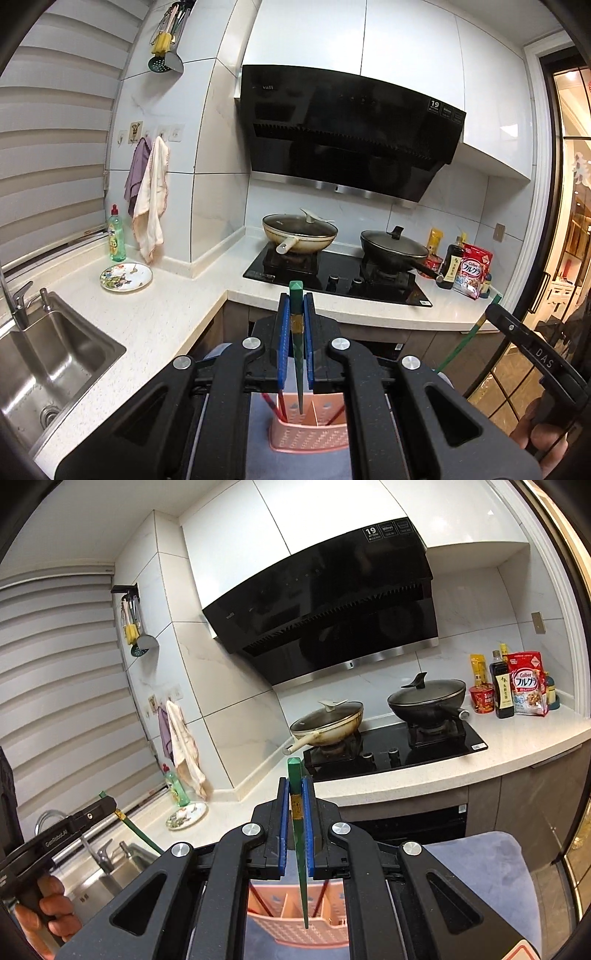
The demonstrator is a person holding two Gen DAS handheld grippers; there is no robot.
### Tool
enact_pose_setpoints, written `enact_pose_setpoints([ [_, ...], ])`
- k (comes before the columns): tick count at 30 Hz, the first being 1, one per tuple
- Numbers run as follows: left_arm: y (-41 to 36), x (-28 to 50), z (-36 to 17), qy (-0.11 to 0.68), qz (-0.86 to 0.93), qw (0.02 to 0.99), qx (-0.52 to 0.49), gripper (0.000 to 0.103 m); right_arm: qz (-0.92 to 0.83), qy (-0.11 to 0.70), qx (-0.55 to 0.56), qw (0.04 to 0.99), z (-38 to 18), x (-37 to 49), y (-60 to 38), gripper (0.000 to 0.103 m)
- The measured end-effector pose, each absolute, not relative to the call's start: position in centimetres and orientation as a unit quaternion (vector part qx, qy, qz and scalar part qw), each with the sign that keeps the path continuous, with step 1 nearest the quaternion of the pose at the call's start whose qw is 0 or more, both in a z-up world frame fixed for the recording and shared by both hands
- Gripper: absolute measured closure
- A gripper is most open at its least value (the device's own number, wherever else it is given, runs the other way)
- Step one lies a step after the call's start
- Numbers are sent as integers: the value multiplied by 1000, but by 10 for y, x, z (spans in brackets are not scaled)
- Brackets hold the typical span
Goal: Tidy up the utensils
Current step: 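Lift both green chopsticks and lower them into the pink holder with both tools, then open both tools to release the green chopsticks in the holder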
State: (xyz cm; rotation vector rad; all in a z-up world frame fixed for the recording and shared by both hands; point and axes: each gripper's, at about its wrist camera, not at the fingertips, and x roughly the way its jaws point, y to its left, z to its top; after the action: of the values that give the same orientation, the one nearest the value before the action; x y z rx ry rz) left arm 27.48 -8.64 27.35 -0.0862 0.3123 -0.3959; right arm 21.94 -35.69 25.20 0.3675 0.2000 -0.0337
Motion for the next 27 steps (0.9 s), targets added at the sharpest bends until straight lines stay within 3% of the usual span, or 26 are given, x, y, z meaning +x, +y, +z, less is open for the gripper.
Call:
enact_pose_setpoints([
  [12, -113, 320, 222, 191, -195, 962, -26, 96, -16, 150, 180, 972, 197, 281, -348, 96],
  [26, -115, 334, 178, 237, -189, 953, -25, 96, -17, 207, 163, 965, 144, 296, -338, 96],
  [27, -114, 333, 177, 237, -186, 953, -27, 92, -19, 204, 163, 965, 144, 294, -338, 94],
])
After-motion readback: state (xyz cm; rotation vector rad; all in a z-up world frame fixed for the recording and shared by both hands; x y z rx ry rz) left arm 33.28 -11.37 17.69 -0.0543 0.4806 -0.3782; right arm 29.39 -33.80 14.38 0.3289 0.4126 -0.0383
